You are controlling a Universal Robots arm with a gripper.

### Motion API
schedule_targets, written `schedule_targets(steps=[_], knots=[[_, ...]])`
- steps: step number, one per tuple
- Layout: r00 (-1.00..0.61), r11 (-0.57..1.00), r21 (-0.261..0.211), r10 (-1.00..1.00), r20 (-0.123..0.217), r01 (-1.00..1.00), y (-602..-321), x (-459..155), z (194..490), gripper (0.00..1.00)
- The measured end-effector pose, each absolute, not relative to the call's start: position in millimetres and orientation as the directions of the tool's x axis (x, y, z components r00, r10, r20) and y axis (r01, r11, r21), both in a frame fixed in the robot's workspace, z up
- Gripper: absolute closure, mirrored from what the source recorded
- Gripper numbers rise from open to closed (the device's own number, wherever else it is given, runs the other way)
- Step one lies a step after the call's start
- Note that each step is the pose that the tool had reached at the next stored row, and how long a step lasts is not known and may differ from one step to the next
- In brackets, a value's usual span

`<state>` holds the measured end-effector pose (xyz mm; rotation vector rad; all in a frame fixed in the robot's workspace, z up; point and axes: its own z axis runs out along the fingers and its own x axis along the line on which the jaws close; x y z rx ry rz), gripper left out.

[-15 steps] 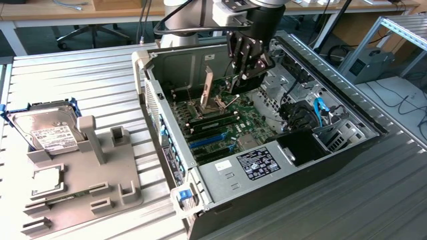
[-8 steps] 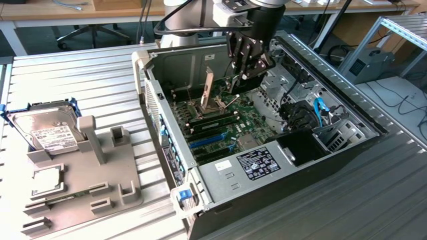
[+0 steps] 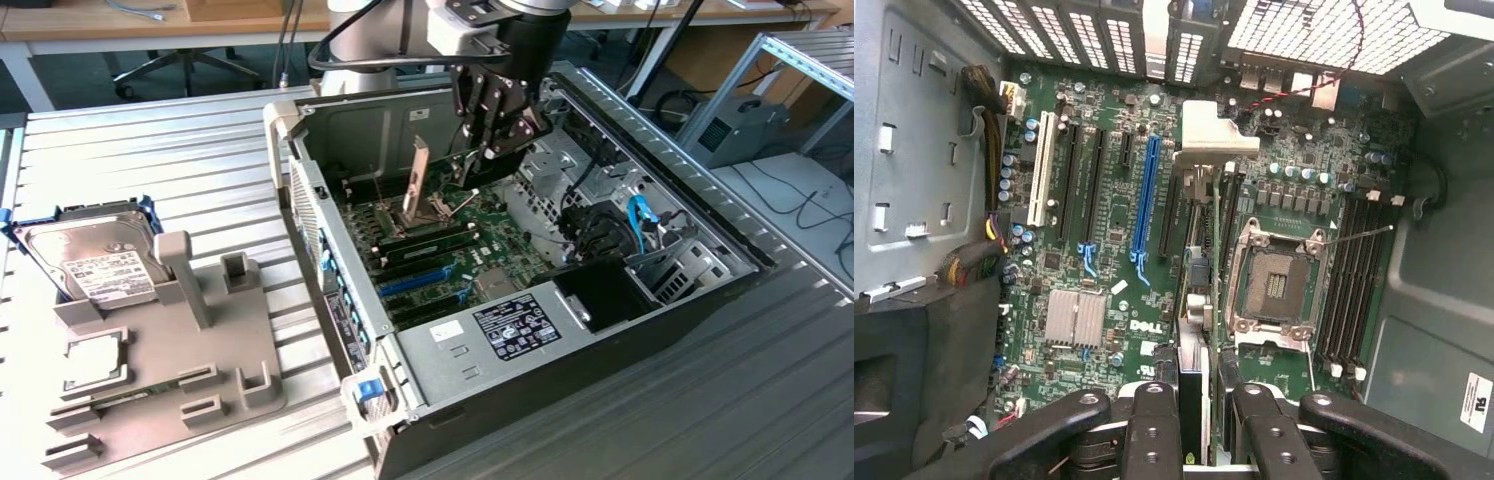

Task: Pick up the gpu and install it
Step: 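Insert the gpu into the slot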

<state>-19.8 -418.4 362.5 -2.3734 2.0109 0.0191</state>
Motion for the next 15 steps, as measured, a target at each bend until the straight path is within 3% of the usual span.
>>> schedule_targets(steps=[15], knots=[[0.223,-0.223,-0.016,-0.974,-0.029,-0.975,-418.4,-19.8,362.5,0.74]])
